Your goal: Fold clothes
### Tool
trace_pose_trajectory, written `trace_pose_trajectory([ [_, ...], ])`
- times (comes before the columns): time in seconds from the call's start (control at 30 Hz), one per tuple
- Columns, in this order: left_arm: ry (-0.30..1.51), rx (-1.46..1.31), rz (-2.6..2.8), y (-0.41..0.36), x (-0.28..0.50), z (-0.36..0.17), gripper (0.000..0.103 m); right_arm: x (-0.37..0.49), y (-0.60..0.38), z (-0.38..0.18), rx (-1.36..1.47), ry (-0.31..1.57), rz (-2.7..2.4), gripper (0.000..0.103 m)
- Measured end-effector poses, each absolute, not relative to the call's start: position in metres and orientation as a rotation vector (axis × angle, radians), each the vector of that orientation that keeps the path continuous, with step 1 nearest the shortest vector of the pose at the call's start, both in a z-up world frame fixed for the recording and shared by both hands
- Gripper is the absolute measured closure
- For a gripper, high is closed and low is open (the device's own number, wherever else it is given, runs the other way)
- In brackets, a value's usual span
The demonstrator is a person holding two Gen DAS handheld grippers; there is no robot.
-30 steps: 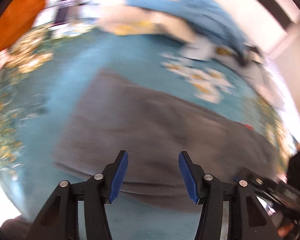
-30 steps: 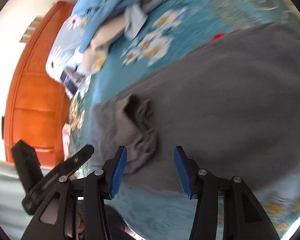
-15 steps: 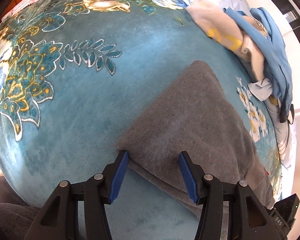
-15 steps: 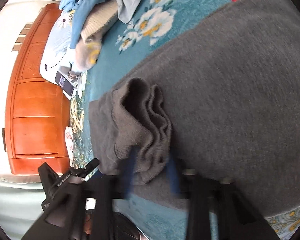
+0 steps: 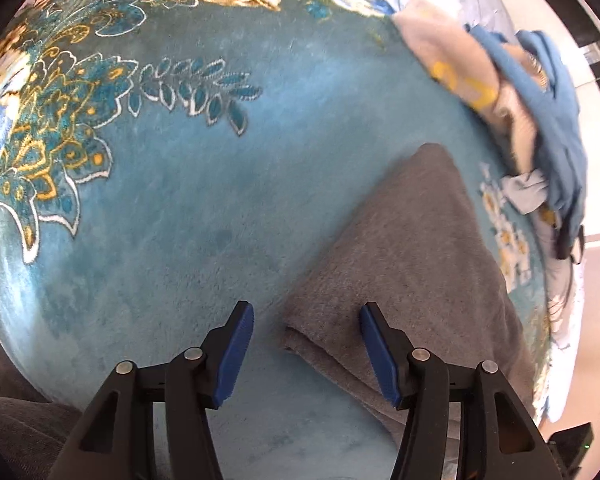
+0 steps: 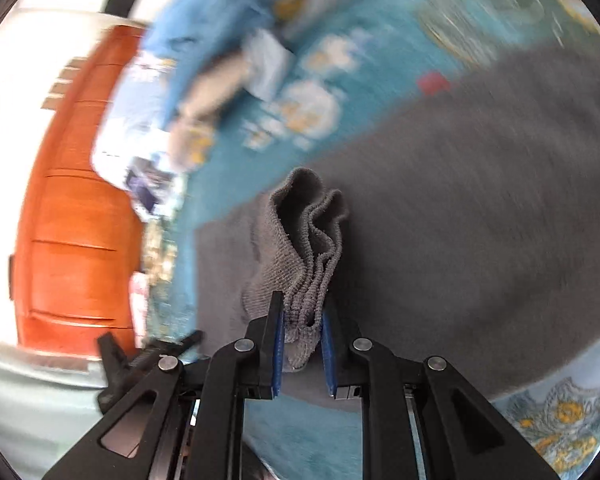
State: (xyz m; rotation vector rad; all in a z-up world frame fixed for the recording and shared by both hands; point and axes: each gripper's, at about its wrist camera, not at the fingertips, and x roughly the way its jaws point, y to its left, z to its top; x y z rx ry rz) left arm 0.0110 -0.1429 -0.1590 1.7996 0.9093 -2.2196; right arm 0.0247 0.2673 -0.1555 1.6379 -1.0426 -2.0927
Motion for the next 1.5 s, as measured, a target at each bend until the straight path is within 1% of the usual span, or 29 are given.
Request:
trace_pose_trajectory([
  [0.17,0.899,1.817,-2.195,-0.141,0.009,-0.164,0.043,0.03,0.276,-0.187,1.719,-1.173,-2.038,0.085],
  [0.27,0.891,1.813,-2.203,-0.139,0.007,-0.164,0.043,0.028,0.279,-0.184,1.713,-1.166,-2.024,0.083],
  [0.37,0.892,1.794,-2.239,-0.137,0.005,-0.159,0.043,0.031,0.287,-0.168,1.628,-1.173,-1.998,0.082],
  [0.43,0.904,1.76,-2.282,-0.137,0.007,-0.149,0.043,0.037,0.303,-0.154,1.571,-1.185,-2.019,0.075],
  [0.47,0.908,1.739,-2.307,-0.137,0.008,-0.144,0.043,0.043,0.317,-0.146,1.54,-1.19,-2.06,0.074],
  [0.53,0.878,1.686,-2.362,-0.132,0.01,-0.128,0.043,0.06,0.353,-0.131,1.495,-1.218,-2.185,0.067],
  [0.6,0.806,1.652,-2.45,-0.117,0.008,-0.113,0.043,0.078,0.388,-0.122,1.473,-1.264,-2.318,0.061],
  [0.67,0.747,1.708,-2.514,-0.093,0.0,-0.108,0.043,0.095,0.419,-0.121,1.488,-1.328,-2.418,0.058],
  [0.7,0.724,1.754,-2.536,-0.078,-0.004,-0.109,0.043,0.105,0.432,-0.124,1.508,-1.365,-2.454,0.054],
  [0.8,0.635,1.922,-2.59,-0.02,-0.015,-0.122,0.043,0.118,0.455,-0.143,1.554,-1.503,-2.462,0.054],
  [0.87,0.533,2.025,-2.633,0.017,-0.011,-0.127,0.043,0.117,0.46,-0.155,1.553,-1.579,-2.443,0.054],
  [0.9,0.466,2.066,-2.654,0.034,-0.008,-0.129,0.043,0.115,0.461,-0.16,1.545,-1.609,-2.439,0.054],
  [1.0,0.169,2.147,-2.708,0.077,0.004,-0.135,0.043,0.11,0.464,-0.171,1.532,-1.66,-2.434,0.054],
  [1.03,0.083,2.162,-2.705,0.085,0.006,-0.14,0.043,0.108,0.465,-0.175,1.528,-1.677,-2.433,0.054],
  [1.13,0.014,2.171,-2.691,0.088,0.009,-0.149,0.043,0.106,0.468,-0.181,1.503,-1.722,-2.428,0.054],
  [1.3,0.069,2.211,-2.674,0.084,0.007,-0.151,0.042,0.103,0.468,-0.183,1.448,-1.768,-2.429,0.051],
  [1.37,0.149,2.2,-2.697,0.076,0.009,-0.146,0.042,0.102,0.467,-0.182,1.431,-1.802,-2.423,0.053],
  [1.43,0.271,2.178,-2.719,0.063,0.012,-0.139,0.042,0.1,0.466,-0.179,1.415,-1.82,-2.421,0.069],
  [1.47,0.319,2.164,-2.717,0.056,0.011,-0.137,0.042,0.098,0.464,-0.173,1.409,-1.799,-2.431,0.071],
  [1.5,0.381,2.144,-2.707,0.045,0.01,-0.135,0.042,0.095,0.462,-0.167,1.403,-1.773,-2.443,0.075],
])
